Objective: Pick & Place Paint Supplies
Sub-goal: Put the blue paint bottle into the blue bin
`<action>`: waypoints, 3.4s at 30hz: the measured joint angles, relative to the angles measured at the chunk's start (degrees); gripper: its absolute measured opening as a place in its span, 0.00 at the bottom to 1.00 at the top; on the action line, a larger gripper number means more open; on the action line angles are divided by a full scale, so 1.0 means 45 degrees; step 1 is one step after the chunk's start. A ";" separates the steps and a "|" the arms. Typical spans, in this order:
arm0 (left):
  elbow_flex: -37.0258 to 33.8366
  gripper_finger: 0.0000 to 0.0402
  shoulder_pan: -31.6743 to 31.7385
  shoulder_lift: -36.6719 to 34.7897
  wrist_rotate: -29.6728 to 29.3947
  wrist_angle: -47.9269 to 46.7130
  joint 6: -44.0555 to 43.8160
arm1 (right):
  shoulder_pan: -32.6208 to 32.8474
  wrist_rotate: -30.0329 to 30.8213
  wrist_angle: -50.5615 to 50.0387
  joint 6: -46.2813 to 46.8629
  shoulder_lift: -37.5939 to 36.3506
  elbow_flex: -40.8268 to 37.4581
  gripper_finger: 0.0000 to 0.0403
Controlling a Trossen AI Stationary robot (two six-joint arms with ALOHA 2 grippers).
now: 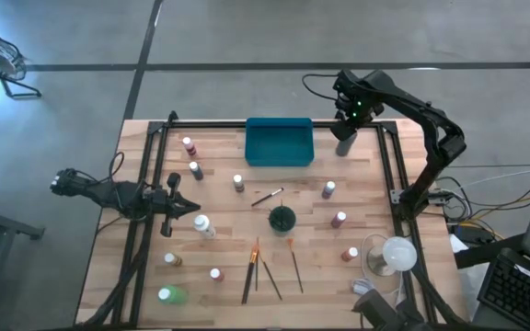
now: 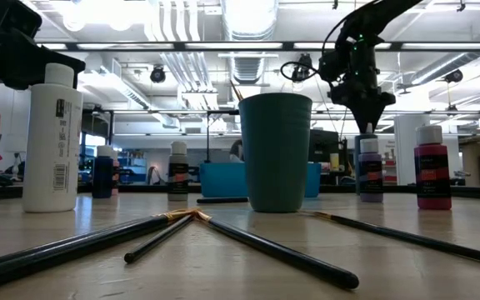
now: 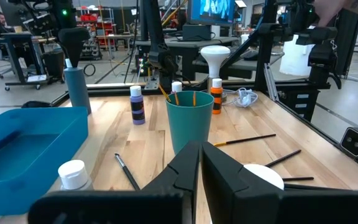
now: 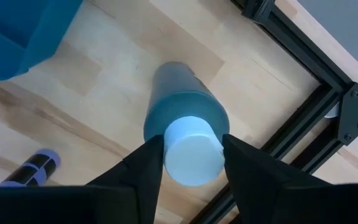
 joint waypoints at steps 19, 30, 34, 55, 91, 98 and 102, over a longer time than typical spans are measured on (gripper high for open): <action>-0.0004 0.06 0.0001 0.0000 -0.0002 0.0002 -0.0002 | 0.0005 -0.0049 0.0232 -0.0273 -0.0053 -0.0328 0.31; -0.0002 0.06 0.0000 0.0000 -0.0004 0.0001 -0.0002 | 0.0000 0.0087 0.0217 -0.0357 -0.0549 -0.0377 0.29; 0.0000 0.06 0.0004 0.0000 -0.0004 0.0000 -0.0005 | 0.0004 0.0017 0.0203 -0.0343 -0.0690 -0.0377 0.29; -0.0002 0.06 0.0003 -0.0001 -0.0004 0.0004 -0.0002 | 0.0422 -0.1836 -0.0781 -0.0409 -0.0631 0.5469 0.29; -0.0005 0.06 0.0000 -0.0005 0.0000 0.0000 0.0000 | 0.1729 -0.1822 -0.2158 -0.2023 0.5829 1.0610 0.29; -0.0004 0.06 0.0002 -0.0005 -0.0004 0.0000 -0.0003 | 0.1806 -0.1710 -0.1780 -0.2023 0.6282 1.0590 0.29; -0.0001 0.06 0.0000 -0.0005 0.0000 0.0000 0.0000 | 0.1794 -0.1602 -0.1716 -0.2023 0.6701 1.0590 0.29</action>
